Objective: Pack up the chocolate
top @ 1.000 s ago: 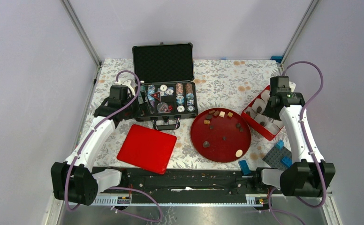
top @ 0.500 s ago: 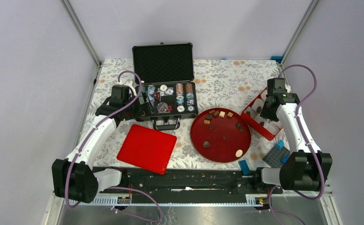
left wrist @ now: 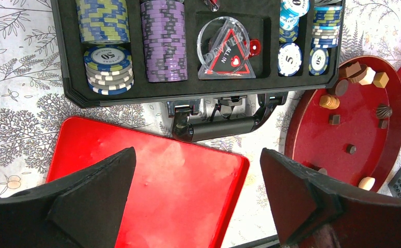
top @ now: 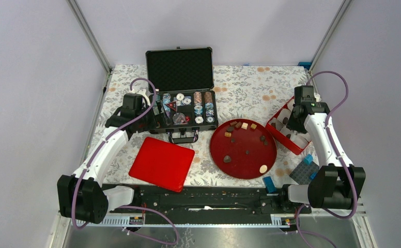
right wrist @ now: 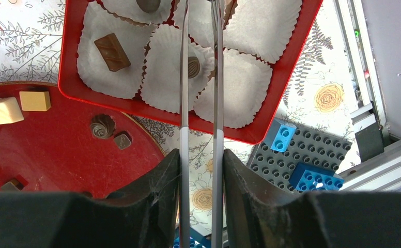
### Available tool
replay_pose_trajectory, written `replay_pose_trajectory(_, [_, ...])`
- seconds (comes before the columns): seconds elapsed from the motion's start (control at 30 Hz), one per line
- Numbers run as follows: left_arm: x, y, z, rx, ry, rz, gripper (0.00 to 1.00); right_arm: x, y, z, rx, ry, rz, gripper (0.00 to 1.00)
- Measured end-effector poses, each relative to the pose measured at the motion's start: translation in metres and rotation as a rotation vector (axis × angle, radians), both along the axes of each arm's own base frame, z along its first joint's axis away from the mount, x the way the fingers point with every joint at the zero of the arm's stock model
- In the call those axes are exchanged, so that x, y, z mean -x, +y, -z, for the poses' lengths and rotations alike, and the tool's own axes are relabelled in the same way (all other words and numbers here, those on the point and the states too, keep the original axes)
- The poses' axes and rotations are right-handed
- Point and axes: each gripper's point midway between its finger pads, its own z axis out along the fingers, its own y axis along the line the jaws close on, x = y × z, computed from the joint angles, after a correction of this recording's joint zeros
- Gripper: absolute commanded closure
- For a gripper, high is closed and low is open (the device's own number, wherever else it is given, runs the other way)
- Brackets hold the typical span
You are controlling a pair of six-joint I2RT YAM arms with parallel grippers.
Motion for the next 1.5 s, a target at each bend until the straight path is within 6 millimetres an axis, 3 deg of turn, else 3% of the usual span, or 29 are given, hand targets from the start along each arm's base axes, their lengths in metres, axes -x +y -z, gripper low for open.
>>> replay_pose_trajectory(0.23, [0.0,0.0,0.0,-0.001,-0.001,-0.001,0.01,0.0,0.0,0.0,0.002,0.0,-0.002,0.59])
replay_pose_trajectory(0.47, [0.0,0.0,-0.003,-0.002,-0.01,0.004,0.01,0.003,0.001,-0.005,-0.001,-0.009,-0.008,0.78])
replay_pose_trajectory(0.5, [0.0,0.0,-0.003,-0.003,-0.013,0.005,0.01,0.003,0.001,-0.008,-0.002,-0.012,-0.01,0.84])
replay_pose_trajectory(0.6, [0.001,0.0,-0.004,-0.003,-0.016,0.006,0.01,0.0,0.007,-0.028,-0.031,-0.058,-0.037,0.86])
replay_pose_trajectory(0.7, [0.001,0.001,-0.003,-0.006,-0.012,0.004,0.01,-0.006,0.026,-0.057,-0.075,-0.136,-0.108,0.84])
replay_pose_trajectory(0.8, [0.003,0.002,-0.002,-0.013,-0.006,0.0,0.01,-0.007,0.07,-0.078,-0.085,-0.169,-0.275,0.81])
replay_pose_trajectory(0.9, [0.004,0.004,-0.003,-0.02,-0.006,-0.006,0.01,0.003,0.115,-0.079,-0.121,-0.149,-0.432,0.79])
replay_pose_trajectory(1.03, [0.005,0.005,-0.003,-0.027,-0.008,-0.012,0.01,0.029,0.153,-0.068,-0.158,-0.074,-0.582,0.73])
replay_pose_trajectory(1.27, [0.005,0.006,-0.002,-0.028,-0.005,-0.013,0.01,0.07,0.179,-0.036,-0.191,0.073,-0.712,0.67])
replay_pose_trajectory(1.5, [0.005,0.006,-0.002,-0.028,-0.003,-0.013,0.01,0.085,0.189,-0.023,-0.226,0.092,-0.715,0.6])
